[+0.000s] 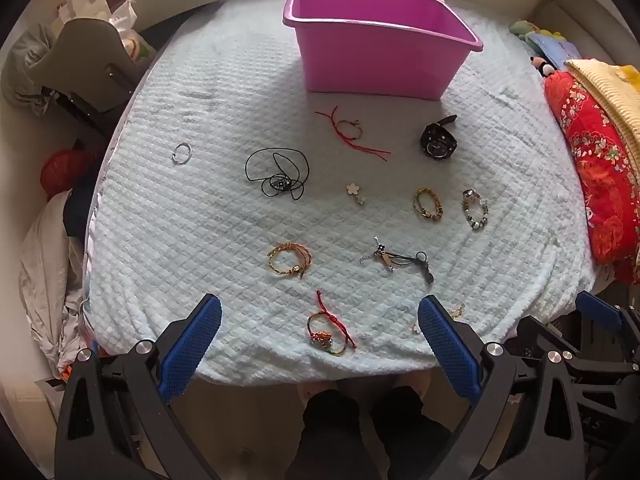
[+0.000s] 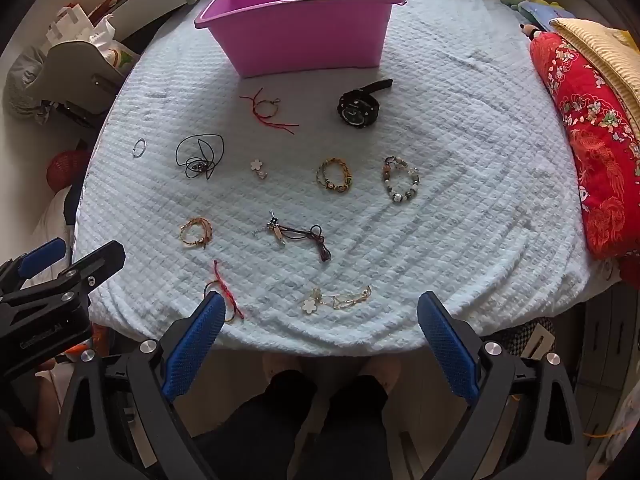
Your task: Organize jewelry
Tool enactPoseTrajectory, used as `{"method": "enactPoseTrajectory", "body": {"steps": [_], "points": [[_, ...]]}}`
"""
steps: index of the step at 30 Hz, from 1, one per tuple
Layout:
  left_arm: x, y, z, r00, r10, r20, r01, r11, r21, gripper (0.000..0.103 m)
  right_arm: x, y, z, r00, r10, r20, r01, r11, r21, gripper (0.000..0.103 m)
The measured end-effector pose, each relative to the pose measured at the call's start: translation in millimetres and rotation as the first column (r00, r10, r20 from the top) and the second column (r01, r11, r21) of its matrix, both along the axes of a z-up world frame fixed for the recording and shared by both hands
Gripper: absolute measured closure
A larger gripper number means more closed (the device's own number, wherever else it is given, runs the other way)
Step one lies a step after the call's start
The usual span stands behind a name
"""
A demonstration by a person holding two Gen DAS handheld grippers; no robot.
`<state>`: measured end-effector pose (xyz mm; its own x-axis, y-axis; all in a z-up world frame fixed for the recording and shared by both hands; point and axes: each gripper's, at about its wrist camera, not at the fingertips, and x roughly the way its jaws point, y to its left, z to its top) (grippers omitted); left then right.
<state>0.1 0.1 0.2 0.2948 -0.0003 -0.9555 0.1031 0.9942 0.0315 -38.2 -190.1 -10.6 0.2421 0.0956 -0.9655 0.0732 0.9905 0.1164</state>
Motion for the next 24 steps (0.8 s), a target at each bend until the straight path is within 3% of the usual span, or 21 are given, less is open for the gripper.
{"method": "enactPoseTrajectory", "body": {"steps": [24], "points": [[3, 4, 11, 1.0, 0.001, 0.019, -0.001, 1.0, -0.006, 0.006, -1, -1, 4, 1.0, 0.0, 0.009, 0.0, 1.0, -0.004, 0.011]]}}
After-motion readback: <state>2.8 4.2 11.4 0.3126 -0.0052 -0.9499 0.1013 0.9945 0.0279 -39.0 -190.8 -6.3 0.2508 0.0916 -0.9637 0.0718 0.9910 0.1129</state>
